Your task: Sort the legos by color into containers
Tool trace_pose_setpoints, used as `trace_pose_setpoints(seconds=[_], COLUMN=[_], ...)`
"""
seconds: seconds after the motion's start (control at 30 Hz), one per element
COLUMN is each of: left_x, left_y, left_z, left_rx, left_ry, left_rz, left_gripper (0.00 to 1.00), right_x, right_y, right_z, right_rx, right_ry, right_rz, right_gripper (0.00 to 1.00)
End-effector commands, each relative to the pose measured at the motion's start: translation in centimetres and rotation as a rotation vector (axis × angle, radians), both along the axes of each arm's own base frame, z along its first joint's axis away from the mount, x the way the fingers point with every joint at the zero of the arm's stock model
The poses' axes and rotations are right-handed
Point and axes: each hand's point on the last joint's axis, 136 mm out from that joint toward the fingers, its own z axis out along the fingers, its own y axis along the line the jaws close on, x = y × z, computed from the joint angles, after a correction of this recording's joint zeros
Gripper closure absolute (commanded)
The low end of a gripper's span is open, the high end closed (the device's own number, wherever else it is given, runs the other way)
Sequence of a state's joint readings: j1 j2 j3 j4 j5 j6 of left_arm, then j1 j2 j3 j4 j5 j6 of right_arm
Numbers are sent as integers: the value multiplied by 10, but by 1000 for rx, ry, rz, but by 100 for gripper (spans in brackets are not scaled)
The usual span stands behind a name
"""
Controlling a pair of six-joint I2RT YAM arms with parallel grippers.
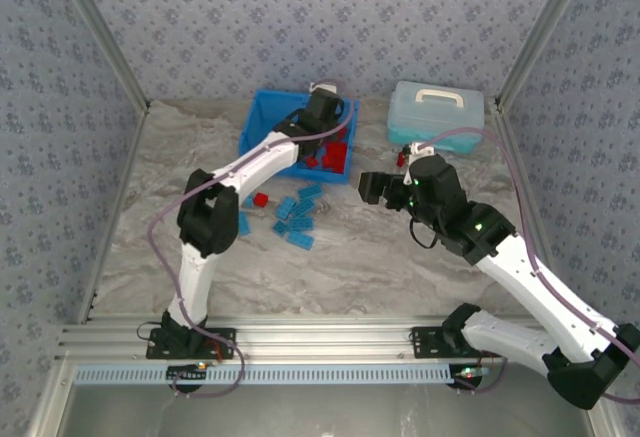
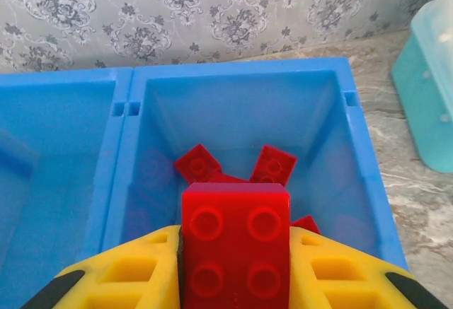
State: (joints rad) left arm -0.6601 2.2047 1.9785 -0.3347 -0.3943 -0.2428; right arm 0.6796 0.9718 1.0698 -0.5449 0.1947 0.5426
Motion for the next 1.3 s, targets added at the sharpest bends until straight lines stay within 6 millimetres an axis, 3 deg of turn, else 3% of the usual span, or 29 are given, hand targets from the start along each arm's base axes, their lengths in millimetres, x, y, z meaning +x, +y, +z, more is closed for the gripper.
trace_pose_setpoints(seconds=[0.0,0.3,0.47,0.7,0.8,1.03,1.2,1.27], left_x=[5,15,12,5,-3,-48,-96,-119], left_y=[9,2,-3,-9,-7,19,64,79], left_z=[-10,-61,-63,-14,15,89,99,86], left_rx=[144,191,153,55,17,-97,-71,-48], left_ry=[30,133,155,117,96,9,-4,30], left_rz=[33,36,28,1,-3,-28,-22,-55], left_gripper=[75,71,62,45,45,45,48,49], right_x=[-3,-4,-4,-3,-4,-4,-3,-2], right_y=[-5,-7,-8,-7,-8,-8,-7,-6], right_z=[-4,-4,-3,-1,0,1,2,2], right_rx=[-5,-10,-8,-4,-3,-2,4,6], right_ry=[9,10,6,3,3,2,-4,-6], right_rz=[-19,-22,-24,-22,-22,-23,-21,-20], right_gripper=[0,0,0,0,0,0,0,0])
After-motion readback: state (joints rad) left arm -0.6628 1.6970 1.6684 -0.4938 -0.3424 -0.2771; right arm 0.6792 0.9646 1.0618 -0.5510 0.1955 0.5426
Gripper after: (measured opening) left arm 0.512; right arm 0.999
